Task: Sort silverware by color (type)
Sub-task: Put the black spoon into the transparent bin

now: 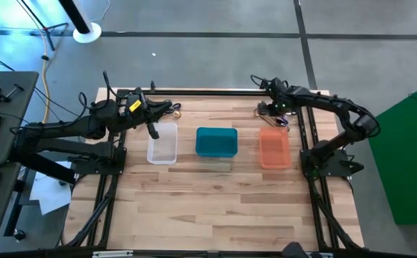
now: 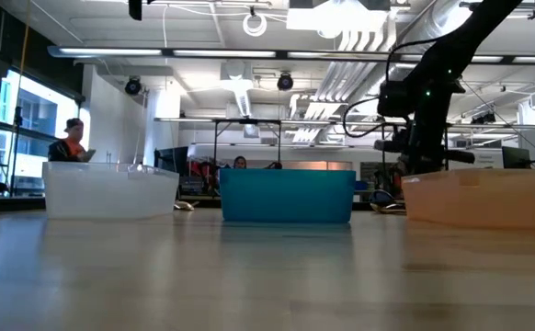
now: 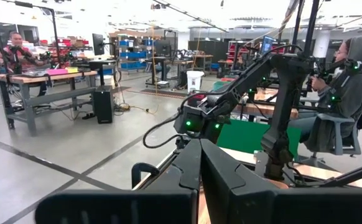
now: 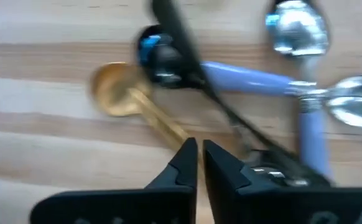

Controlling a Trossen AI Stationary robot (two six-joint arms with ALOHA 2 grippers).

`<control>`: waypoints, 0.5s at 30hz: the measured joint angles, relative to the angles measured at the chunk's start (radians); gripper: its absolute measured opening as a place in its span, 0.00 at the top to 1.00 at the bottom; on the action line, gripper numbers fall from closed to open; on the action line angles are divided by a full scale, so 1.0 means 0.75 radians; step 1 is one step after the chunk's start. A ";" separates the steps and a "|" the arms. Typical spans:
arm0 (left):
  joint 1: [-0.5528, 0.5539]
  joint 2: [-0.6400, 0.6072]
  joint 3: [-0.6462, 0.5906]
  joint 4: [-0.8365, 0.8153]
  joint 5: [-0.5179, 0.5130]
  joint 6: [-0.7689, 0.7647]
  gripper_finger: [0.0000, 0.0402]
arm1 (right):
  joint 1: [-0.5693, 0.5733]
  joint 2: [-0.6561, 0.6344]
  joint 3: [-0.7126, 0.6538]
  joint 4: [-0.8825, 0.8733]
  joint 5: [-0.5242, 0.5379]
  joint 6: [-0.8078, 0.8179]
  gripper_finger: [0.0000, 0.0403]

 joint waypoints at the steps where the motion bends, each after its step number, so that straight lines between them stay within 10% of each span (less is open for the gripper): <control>1: 0.000 0.000 0.000 0.000 0.000 -0.003 1.00 | -0.010 0.000 0.000 -0.012 0.001 -0.019 0.94; 15: 0.000 0.000 0.000 0.000 -0.001 -0.035 1.00 | -0.049 0.139 0.001 -0.015 0.045 -0.097 0.61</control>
